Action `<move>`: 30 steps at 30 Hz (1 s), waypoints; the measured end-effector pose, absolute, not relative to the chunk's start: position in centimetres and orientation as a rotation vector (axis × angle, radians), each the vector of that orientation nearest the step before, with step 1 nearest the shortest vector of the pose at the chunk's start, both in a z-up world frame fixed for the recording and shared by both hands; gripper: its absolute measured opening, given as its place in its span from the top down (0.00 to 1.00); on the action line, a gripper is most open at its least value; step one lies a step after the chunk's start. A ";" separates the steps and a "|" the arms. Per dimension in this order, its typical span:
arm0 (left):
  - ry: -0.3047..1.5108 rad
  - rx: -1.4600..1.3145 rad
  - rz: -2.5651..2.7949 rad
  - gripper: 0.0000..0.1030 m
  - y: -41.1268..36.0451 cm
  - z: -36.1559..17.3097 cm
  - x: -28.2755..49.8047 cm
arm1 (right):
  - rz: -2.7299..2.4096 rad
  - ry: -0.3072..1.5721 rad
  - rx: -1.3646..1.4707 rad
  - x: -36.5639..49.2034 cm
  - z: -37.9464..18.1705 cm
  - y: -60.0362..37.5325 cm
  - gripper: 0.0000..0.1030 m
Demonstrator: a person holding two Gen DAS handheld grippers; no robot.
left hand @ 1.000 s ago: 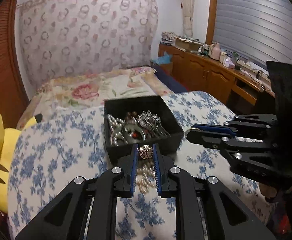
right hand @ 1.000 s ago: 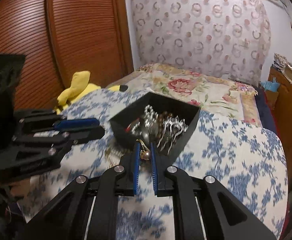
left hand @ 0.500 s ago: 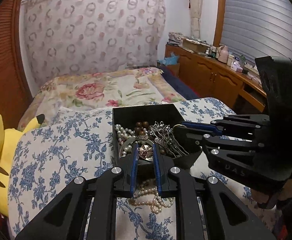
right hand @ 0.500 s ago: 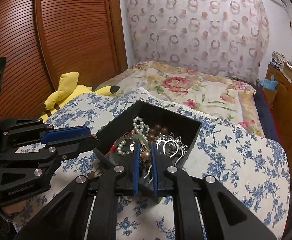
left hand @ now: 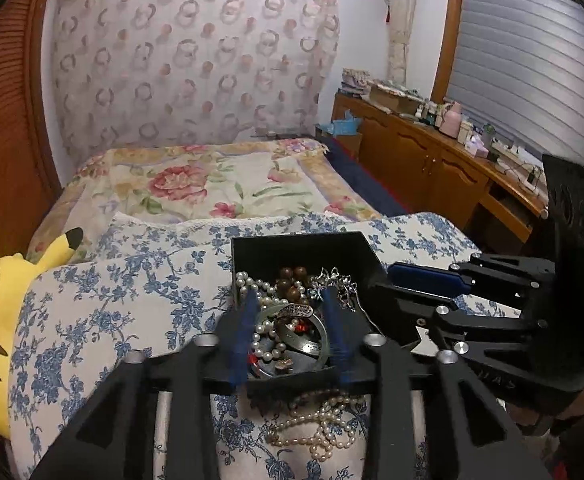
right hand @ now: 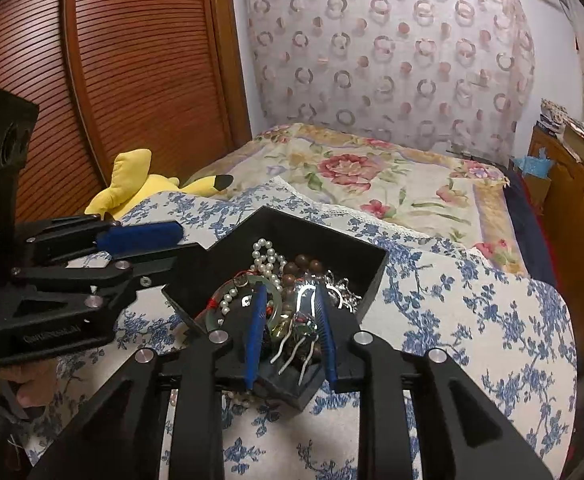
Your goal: Organize jewelry
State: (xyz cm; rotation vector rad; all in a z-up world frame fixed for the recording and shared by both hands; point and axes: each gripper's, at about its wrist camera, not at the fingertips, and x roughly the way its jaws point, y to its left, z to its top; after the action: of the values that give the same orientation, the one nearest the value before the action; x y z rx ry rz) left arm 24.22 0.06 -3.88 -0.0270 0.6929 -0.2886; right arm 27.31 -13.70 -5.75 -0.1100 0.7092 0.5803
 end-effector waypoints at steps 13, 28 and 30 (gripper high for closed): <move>0.752 0.033 -0.311 0.66 1.7 -6.3 19.7 | 0.652 0.726 -0.125 21.6 -7.0 -14.2 0.74; 0.909 0.038 -0.322 0.81 1.2 -11.3 22.0 | 0.656 0.788 -0.192 21.6 -9.5 -12.4 0.74; 0.913 0.046 -0.323 0.84 1.0 -11.4 22.1 | 0.664 0.807 -0.206 22.0 -9.9 -11.9 0.74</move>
State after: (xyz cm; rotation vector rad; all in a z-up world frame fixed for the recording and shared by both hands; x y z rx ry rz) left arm 22.05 0.98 -11.42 0.0458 0.9132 -0.3231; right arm 22.01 -11.89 -9.90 -0.2061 0.8073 0.6639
